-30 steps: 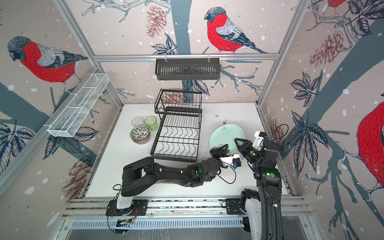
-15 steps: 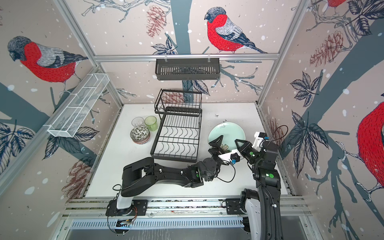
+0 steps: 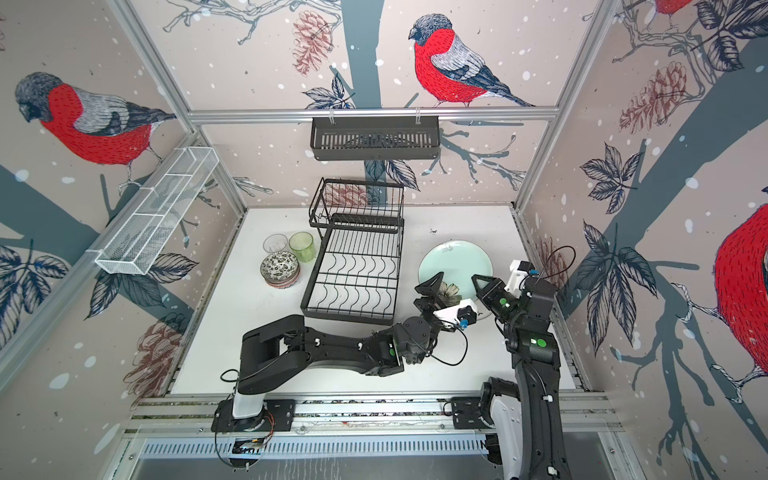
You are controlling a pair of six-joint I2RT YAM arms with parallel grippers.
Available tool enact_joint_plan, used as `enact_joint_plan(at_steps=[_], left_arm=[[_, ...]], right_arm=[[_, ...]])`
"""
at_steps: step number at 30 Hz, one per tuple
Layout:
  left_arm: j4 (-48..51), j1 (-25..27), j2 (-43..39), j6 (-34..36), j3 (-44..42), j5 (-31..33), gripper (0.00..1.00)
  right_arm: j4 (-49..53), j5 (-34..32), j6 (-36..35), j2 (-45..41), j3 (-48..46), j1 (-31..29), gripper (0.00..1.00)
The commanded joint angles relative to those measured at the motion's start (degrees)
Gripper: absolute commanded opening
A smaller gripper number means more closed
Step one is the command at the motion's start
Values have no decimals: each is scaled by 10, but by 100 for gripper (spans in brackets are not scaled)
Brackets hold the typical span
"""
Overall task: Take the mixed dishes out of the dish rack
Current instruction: 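Open the left gripper and lay the green plate down with the right gripper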
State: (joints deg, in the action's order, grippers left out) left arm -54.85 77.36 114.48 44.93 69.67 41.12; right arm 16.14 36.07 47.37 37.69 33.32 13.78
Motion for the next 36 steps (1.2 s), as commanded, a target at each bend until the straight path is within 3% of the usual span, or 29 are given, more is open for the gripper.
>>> enact_joint_plan(at_steps=[1, 20, 36], left_arm=[[-45, 1, -13, -19, -3, 20, 99], [-17, -4, -116, -122, -88, -30, 99], [16, -69, -204, -285, -176, -66, 99]], right_arm=[[-50, -21, -18, 4, 1, 9, 0], [-52, -71, -51, 17, -46, 56, 0], [-29, -101, -98, 75, -87, 76, 0]])
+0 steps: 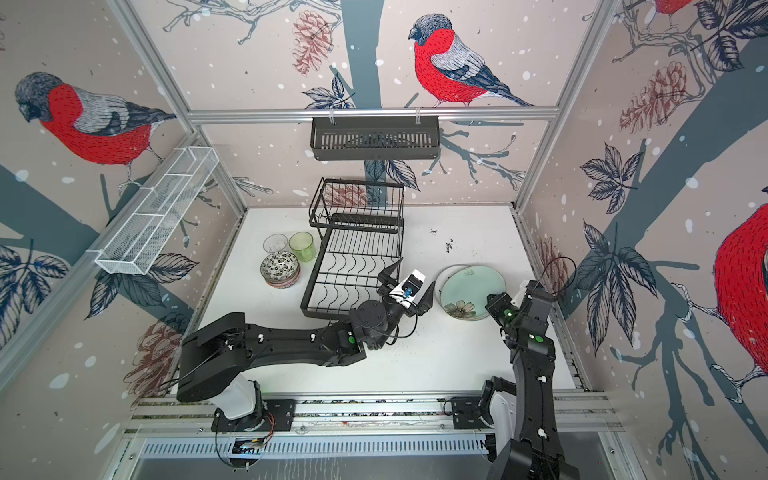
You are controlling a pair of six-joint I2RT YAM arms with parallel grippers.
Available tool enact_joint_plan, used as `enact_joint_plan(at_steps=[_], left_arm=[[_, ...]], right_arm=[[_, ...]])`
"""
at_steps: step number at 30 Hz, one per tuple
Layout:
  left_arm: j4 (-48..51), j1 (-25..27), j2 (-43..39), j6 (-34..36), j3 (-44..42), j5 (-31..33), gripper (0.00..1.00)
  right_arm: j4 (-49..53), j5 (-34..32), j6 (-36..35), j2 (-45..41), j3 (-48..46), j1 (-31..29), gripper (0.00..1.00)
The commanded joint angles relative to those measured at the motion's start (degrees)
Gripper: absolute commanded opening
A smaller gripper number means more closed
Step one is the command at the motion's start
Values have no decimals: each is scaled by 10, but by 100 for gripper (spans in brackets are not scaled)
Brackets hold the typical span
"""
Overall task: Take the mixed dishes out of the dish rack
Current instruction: 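Open the left gripper and lay the green plate down with the right gripper, then open the right gripper and draw both grippers back from the plate stack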
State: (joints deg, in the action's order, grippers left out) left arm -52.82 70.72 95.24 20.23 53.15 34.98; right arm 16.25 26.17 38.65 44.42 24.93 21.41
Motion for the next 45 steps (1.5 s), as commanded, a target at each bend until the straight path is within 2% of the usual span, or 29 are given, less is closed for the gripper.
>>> enact_joint_plan(at_steps=[1, 4, 5, 8, 9, 11, 16, 18, 21, 26, 32, 35, 40, 45], left_arm=[[-8, -4, -16, -41, -19, 1, 98], [-13, -7, -29, -56, -42, 13, 99], [-15, -10, -35, -62, -50, 13, 98], [-20, -13, -45, -72, -70, 23, 98], [-22, -14, -47, -74, -74, 28, 99], [-25, -17, -49, -77, -82, 30, 98], [-32, -25, -56, -94, -101, 21, 98], [-31, -30, -57, -104, -106, 14, 98], [-31, -36, -58, -115, -112, 2, 99], [-27, -61, -80, -153, -134, -30, 98], [-13, -100, -129, -203, -170, -60, 99], [19, -118, -159, -223, -178, -57, 98], [65, -139, -221, -228, -207, -13, 99], [164, -203, -327, -278, -231, -16, 98]], right_arm=[[-30, -2, -10, 17, -5, 0, 0], [-28, -6, -9, 47, -3, 0, 0], [-28, -3, -9, 57, -2, 0, 4], [-23, 0, -15, 88, 5, -1, 20], [-22, 0, -18, 99, 8, -1, 30], [-21, 0, -21, 111, 11, -1, 42], [-7, -21, -26, 118, 18, -7, 83], [-4, -29, -27, 115, 20, -9, 93], [-1, -43, -29, 110, 22, -13, 100], [17, -104, -46, 109, 45, -47, 100], [-14, -190, -49, 74, 64, -151, 100], [-62, -231, -60, 44, 60, -210, 99], [-163, -376, -107, 2, 39, -318, 100], [-320, -467, -176, 2, -5, -387, 99]])
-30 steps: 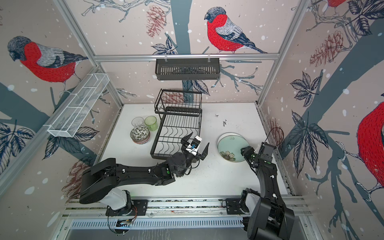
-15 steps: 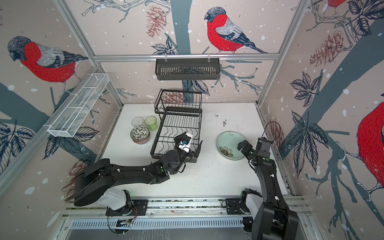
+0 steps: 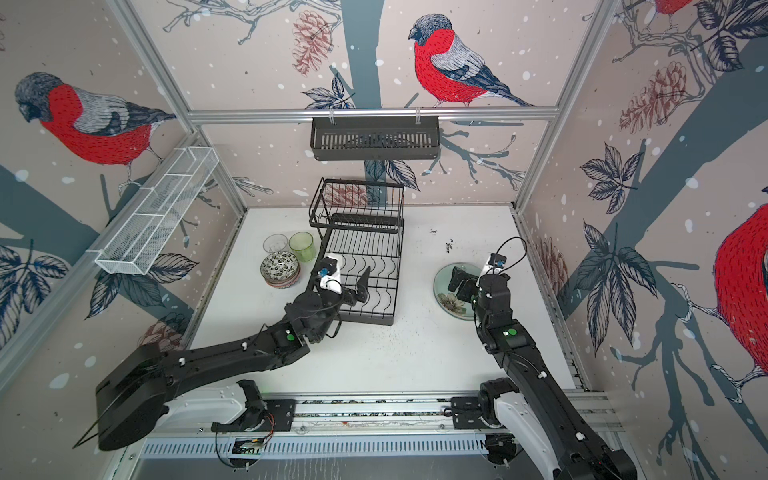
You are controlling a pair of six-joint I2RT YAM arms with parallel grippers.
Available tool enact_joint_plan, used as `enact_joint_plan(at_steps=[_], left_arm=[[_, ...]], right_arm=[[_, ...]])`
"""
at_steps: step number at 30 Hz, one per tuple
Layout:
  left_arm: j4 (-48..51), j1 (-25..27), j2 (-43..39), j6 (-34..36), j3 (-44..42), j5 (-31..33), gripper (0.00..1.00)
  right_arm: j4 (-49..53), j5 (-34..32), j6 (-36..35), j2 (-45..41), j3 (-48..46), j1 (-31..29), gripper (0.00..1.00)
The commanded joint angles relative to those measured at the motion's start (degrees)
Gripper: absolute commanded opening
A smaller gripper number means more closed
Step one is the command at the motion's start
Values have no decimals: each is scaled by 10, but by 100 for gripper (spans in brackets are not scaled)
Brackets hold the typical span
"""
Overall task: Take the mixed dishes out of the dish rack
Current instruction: 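Open the right gripper and draw both grippers back from the plate stack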
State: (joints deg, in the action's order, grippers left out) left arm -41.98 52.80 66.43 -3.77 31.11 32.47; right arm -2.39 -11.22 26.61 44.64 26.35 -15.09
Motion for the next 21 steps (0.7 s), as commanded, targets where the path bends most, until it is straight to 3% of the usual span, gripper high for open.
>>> enact_joint_plan(at_steps=[1, 8, 13, 17, 21], left_arm=[[71, -39, -59, -43, -15, 10, 99], [148, -103, -166, -4, -46, 82, 98], [126, -155, -222, 23, -91, 117, 98], [73, -191, -250, 49, -144, 114, 99], [58, -222, -227, 49, -160, 85, 98]], right_arm=[[-165, -107, -65, 1, -32, -29, 99], [-322, -167, -126, 42, -81, -48, 100], [-374, -203, -165, 91, -89, -47, 100], [-437, -211, -174, 104, -116, -45, 100], [-476, -215, -182, 103, -143, -33, 100]])
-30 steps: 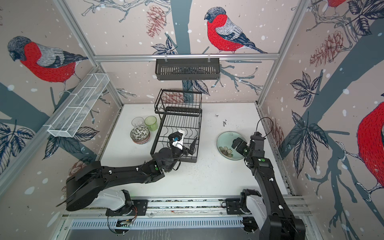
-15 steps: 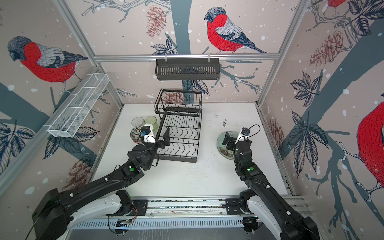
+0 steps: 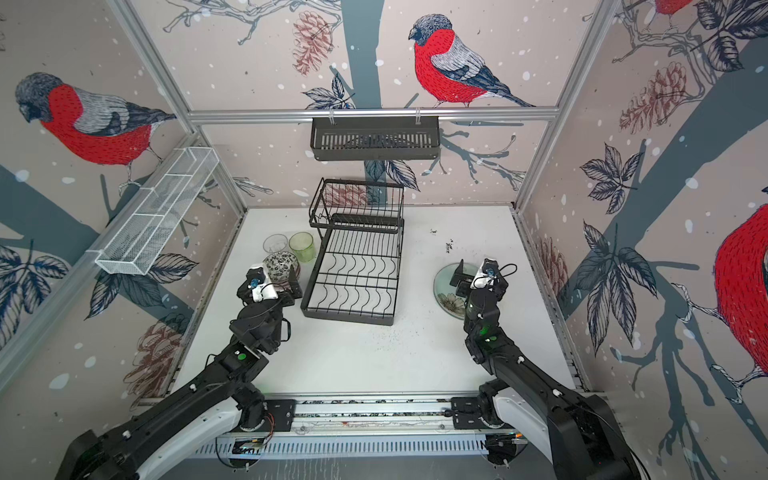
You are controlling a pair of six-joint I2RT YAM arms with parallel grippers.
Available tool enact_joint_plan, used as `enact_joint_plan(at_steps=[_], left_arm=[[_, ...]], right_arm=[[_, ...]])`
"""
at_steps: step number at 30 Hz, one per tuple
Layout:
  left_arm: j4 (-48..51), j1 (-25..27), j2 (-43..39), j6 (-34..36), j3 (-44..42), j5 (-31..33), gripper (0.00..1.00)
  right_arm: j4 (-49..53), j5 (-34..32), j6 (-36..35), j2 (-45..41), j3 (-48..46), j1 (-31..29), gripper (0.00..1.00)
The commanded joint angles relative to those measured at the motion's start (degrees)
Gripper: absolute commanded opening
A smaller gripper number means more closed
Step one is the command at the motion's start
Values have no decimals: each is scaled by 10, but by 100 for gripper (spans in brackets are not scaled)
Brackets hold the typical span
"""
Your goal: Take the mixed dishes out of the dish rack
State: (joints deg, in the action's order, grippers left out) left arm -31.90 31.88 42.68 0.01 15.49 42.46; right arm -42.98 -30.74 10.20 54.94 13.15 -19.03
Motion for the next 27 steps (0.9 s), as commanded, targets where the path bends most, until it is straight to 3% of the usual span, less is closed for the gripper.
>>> enact_joint_plan(at_steps=[1, 6, 14, 21, 27], left_arm=[[-49, -16, 21, 13, -4, -14, 98], [-139, -35, 68, 43, -33, -20, 98], [-305, -127, 126, 38, -97, -116, 98], [-363, -163, 198, 34, -110, -134, 98], [-466, -185, 313, 56, -99, -133, 98]], right_arm=[[-77, -22, -18, -1, -19, 9, 100], [-146, -14, -2, 18, -55, 47, 100], [-181, -22, -11, 52, -58, 67, 100], [-197, -31, -8, 73, -70, 65, 100], [-185, -36, -2, 77, -61, 67, 100]])
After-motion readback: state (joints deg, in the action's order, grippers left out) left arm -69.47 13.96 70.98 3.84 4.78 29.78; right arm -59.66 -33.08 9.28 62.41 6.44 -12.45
